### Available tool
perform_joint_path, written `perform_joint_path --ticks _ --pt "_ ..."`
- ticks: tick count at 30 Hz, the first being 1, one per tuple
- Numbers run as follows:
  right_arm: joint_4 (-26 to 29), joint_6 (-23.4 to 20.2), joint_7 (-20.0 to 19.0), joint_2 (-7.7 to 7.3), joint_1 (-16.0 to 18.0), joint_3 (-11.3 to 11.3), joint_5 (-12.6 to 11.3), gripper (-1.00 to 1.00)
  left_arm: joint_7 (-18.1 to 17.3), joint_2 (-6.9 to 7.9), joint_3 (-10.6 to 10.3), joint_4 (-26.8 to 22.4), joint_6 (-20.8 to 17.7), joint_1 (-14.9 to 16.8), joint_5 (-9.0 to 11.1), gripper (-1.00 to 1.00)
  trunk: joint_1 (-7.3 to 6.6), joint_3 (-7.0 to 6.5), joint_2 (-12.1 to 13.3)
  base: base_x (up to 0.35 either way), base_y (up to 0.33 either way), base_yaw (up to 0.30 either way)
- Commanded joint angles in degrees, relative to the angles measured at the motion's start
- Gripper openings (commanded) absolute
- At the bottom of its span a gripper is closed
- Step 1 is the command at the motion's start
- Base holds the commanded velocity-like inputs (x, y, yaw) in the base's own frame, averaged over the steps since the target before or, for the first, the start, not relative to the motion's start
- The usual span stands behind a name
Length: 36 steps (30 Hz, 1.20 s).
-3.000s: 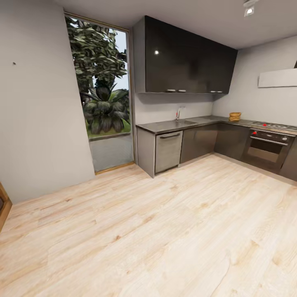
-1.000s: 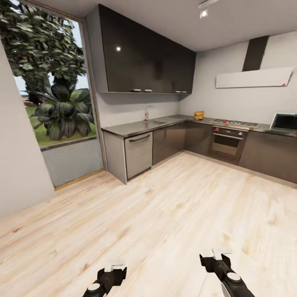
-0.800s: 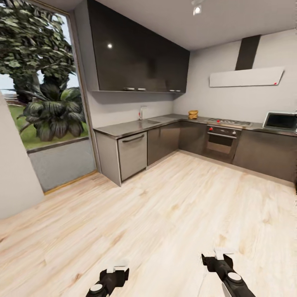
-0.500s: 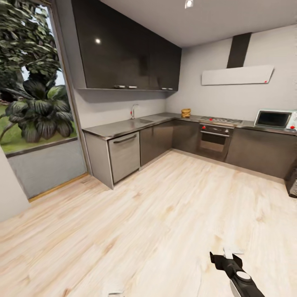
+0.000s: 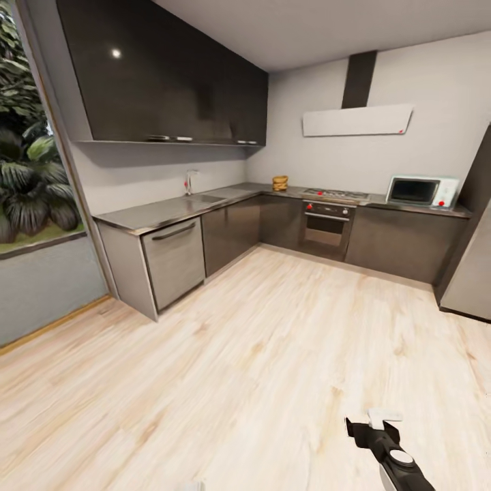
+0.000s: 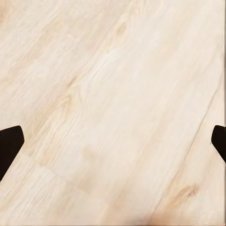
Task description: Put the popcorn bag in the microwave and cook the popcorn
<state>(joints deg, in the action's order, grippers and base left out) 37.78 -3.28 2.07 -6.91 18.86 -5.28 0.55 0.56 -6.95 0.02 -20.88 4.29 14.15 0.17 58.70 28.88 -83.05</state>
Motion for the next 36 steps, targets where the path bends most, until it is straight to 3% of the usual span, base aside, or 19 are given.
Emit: perform_joint_path --ticks 1,22,26,29,34,36 --pt "0.1 -0.33 0.19 0.03 0.01 0.07 0.06 1.0 0.06 0.05 0.14 0.11 0.19 0.03 0.06 1.0 0.03 0.12 -0.03 0.336 -0.047 -0.234" --pt "1.94 -1.34 0.06 0.41 0.47 0.45 0.16 1.0 0.06 0.09 0.33 0.49 0.11 0.09 0.11 1.0 0.03 1.42 -0.03 0.333 -0.178 -0.234" --pt "12.66 -9.2 0.33 0.71 3.52 2.37 0.16 1.0 0.06 0.09 0.33 0.49 0.14 0.09 0.12 1.0 0.03 1.64 -0.03 0.327 -0.207 -0.243" --pt "26.83 -19.08 0.49 0.85 6.56 3.31 -0.02 1.0 0.06 0.16 0.33 0.49 0.12 0.1 0.3 1.0 0.03 1.84 -0.03 0.327 -0.207 -0.216" --pt "45.98 -31.94 0.42 0.89 6.48 3.82 -0.01 1.0 0.11 0.14 0.33 0.48 0.14 0.09 0.32 1.0 0.03 2.21 -0.03 0.327 -0.207 -0.189" --pt "49.81 -34.02 0.41 1.07 6.07 4.37 0.03 1.0 0.14 0.17 0.38 0.48 0.13 0.05 0.4 1.0 0.03 2.36 -0.03 0.327 -0.206 -0.167"
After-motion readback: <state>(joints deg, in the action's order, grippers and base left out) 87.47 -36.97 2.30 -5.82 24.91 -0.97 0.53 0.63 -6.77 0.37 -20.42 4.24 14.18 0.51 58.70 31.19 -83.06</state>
